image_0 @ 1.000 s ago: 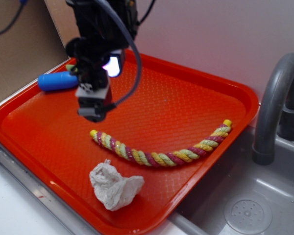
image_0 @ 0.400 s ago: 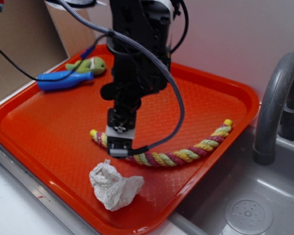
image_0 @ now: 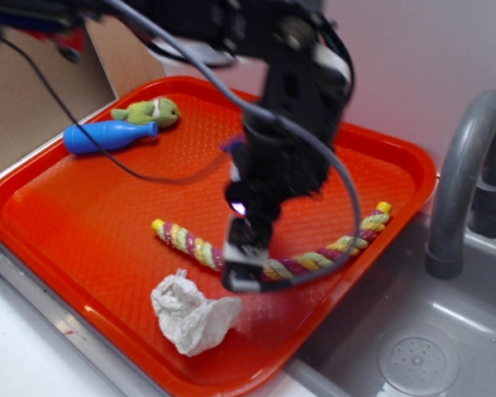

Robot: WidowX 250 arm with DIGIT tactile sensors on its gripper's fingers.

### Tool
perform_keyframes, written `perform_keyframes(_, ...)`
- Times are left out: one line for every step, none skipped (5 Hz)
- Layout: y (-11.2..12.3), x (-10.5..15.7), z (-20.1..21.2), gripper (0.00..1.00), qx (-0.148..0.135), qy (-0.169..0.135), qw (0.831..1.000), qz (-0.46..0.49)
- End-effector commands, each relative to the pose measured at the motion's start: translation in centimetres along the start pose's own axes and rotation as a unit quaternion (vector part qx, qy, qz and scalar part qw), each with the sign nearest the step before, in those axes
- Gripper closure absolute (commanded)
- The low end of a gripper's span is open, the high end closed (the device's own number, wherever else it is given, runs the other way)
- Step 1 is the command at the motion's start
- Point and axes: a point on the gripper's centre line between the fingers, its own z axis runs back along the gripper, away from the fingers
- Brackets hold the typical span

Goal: Grab the multicolored rope.

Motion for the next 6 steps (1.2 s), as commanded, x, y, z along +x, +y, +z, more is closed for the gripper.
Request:
perform_keyframes(-3.7,1.0,0.0,0.00,0.003,0.000,0.999,-0.045)
perform_keyframes(-4.4,0.8,-0.1,1.00,0.003,-0.002,0.999,-0.038)
perform_keyframes(-3.9,0.3,0.3,1.00,0.006,-0.015,1.000,-0.022)
perform_keyframes(-3.2,-0.3,1.0,1.00,0.004,-0.015,1.000,-0.001)
perform_keyframes(-2.1,-1.2,2.4,1.00,0.001,-0.022,0.999,0.026)
perform_keyframes(1.2,-4.5,5.9,1.00,-0.050,-0.107,0.987,0.105)
